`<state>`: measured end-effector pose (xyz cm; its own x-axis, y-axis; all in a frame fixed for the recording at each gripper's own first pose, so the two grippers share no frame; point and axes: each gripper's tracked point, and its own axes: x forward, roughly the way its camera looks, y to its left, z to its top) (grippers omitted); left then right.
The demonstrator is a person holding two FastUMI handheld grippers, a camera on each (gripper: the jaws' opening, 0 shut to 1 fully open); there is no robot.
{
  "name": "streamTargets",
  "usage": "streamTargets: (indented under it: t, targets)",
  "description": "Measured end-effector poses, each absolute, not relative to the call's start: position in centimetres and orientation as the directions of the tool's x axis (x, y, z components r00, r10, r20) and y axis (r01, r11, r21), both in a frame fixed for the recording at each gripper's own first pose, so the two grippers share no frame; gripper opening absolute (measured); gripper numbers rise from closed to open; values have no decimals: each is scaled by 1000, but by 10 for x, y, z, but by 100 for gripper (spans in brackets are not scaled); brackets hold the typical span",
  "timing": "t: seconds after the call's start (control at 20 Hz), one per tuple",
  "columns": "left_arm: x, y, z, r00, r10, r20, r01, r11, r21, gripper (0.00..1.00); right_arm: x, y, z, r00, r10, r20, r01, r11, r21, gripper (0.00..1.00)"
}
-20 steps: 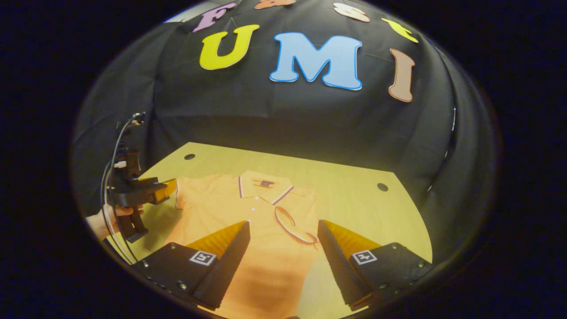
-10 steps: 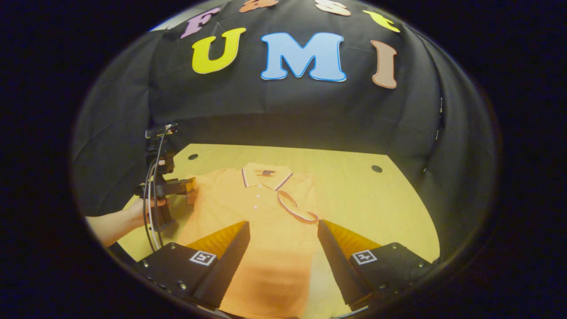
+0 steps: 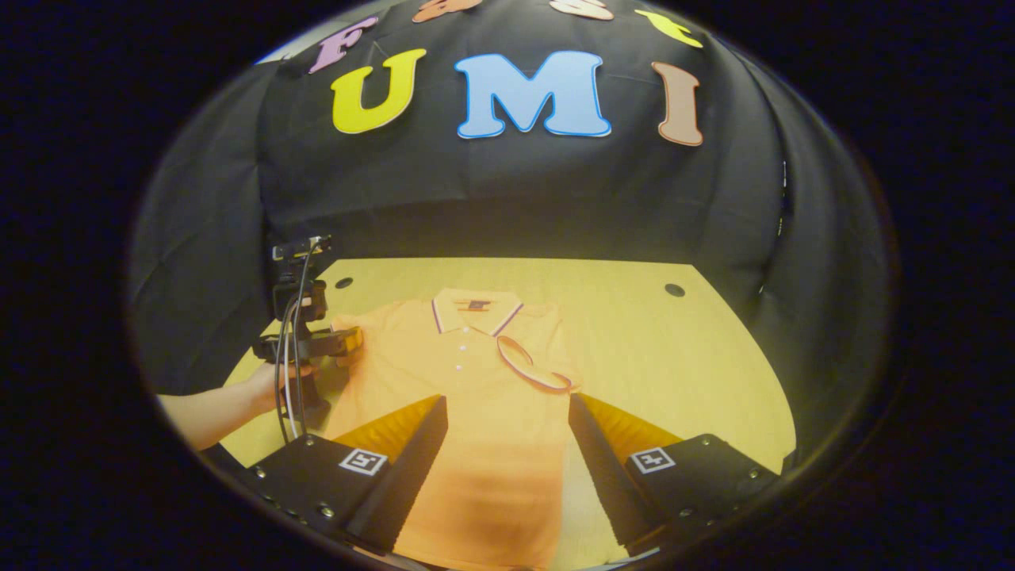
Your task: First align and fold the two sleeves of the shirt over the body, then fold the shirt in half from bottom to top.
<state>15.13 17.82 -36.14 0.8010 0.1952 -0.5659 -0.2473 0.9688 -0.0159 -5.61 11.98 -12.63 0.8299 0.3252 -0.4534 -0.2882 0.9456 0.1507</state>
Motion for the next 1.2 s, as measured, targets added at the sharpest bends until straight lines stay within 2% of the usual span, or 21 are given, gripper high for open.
streamTargets:
  t: [0.05, 0.15, 0.2, 0.25, 0.3, 0.35, 0.4, 0.75, 1.0, 1.2]
  targets:
    - [153, 178, -361, 803, 192, -564, -244, 970, -17, 78, -56, 120, -128, 827, 326, -459, -287, 945, 154, 96]
    - [154, 176, -362, 807, 187, -560, -236, 972, -15, 63, -56, 118, -133, 821, 323, -471, -280, 947, 159, 95]
    - [155, 176, -361, 808, 192, -557, -235, 972, -6, 41, -57, 118, -135, 819, 323, -474, -278, 946, 165, 96]
    - [155, 177, -361, 805, 199, -559, -238, 971, 4, 32, -57, 117, -136, 818, 323, -476, -275, 946, 170, 96]
    - [156, 176, -361, 805, 196, -560, -226, 974, 16, 15, -58, 116, -137, 818, 322, -477, -272, 947, 173, 96]
    - [156, 175, -360, 803, 197, -562, -221, 975, 26, 14, -58, 115, -137, 819, 318, -478, -268, 948, 171, 96]
    - [157, 173, -359, 801, 196, -565, -217, 976, 32, 8, -58, 113, -138, 821, 314, -477, -266, 949, 167, 96]
    - [161, 153, -319, 841, 207, -499, -208, 977, 54, 8, -56, 103, -137, 839, 276, -469, -222, 960, 169, 96]
    - [171, 113, -293, 880, 137, -455, -101, 990, 103, 8, -58, 105, -148, 846, 241, -476, -175, 968, 179, 96]
    - [180, 78, -297, 880, 79, -468, -2, 987, 162, 8, -60, 111, -153, 840, 255, -478, -173, 962, 210, 96]
